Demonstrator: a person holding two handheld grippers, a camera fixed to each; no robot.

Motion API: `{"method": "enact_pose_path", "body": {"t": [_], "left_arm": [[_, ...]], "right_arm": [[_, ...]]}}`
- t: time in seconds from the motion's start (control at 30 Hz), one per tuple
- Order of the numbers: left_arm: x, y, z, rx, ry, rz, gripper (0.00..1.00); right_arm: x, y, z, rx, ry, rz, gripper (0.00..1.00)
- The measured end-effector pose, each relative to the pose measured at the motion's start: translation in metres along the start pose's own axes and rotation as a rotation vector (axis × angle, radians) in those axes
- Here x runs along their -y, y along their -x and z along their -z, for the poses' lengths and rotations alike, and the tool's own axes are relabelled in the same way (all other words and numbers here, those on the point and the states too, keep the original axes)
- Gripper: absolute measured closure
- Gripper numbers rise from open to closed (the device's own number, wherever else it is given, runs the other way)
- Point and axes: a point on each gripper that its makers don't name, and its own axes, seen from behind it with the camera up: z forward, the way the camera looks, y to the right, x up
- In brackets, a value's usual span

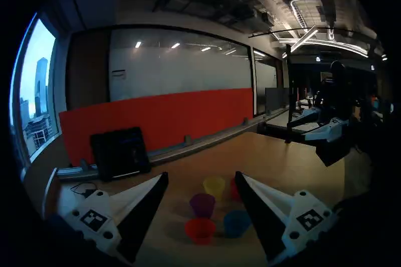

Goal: Pour water

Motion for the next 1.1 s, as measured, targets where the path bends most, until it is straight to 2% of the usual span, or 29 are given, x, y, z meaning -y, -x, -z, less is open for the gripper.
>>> {"method": "enact_pose_path", "body": {"t": [0.6, 1.1], "left_arm": [[-0.028, 0.061, -0.022, 0.097, 0.103, -0.025, 0.02], [-0.052, 0.097, -0.033, 0.181, 0.193, -0.058, 0.01]], "right_arm": [[0.004, 0.058, -0.021, 0.117, -0.044, 0.021, 0.0], [0.006, 0.096, -0.034, 0.198, -0.083, 0.03, 0.01]]}}
